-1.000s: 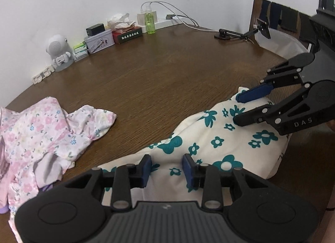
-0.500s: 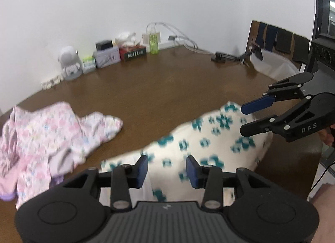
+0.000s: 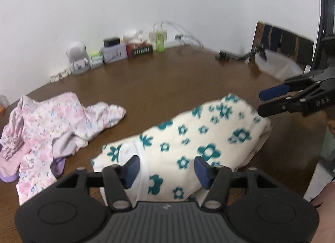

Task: Fold clothes
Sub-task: 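Press the folded shirt flat with both grippers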

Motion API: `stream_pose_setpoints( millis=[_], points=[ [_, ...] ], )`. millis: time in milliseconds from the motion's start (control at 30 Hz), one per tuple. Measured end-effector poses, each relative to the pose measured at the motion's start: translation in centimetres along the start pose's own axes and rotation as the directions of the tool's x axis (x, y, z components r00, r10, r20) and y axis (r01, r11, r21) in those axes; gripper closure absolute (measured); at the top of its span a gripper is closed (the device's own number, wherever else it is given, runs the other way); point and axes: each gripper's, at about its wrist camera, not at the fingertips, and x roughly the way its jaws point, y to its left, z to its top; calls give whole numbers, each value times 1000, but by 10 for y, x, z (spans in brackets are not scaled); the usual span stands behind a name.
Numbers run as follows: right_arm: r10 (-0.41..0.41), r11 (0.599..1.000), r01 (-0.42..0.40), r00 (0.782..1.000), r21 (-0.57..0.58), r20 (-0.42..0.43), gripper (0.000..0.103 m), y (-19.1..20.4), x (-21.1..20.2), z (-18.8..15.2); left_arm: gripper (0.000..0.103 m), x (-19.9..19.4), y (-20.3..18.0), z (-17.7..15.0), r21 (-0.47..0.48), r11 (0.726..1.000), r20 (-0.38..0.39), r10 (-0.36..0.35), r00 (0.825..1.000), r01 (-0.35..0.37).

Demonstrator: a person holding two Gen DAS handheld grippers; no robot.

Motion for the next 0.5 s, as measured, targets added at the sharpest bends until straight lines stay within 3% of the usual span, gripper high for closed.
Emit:
stream_pose_setpoints(
  millis=[100,167,233,333,400,467,500],
  points=[
    [-40,995,44,998,89,-43,35,-28,0,-2,43,0,-7,10,11,1000,26,-8,1000,8],
    [-13,989,25,997,149,-76,35,-42,5,-5,36,2,-14,16,28,999,36,-23,999,22],
    [21,978,2,994,209,-107,35,-55,12,-9,21,6,-23,20,56,998,37,-28,999,26],
    [20,979,5,992,205,-123,35,-57,18,-13,18,12,-29,21,90,996,21,-19,1000,17],
    [48,977,-20,991,214,-126,35,-56,22,-14,23,18,-25,21,80,996,8,-27,1000,26],
    [72,973,-40,988,227,-134,35,-57,27,-16,47,25,-21,21,77,997,-9,-26,1000,26],
    [81,971,-47,987,236,-138,35,-58,30,-17,54,29,-18,20,76,997,-21,-23,1000,24]
  ],
)
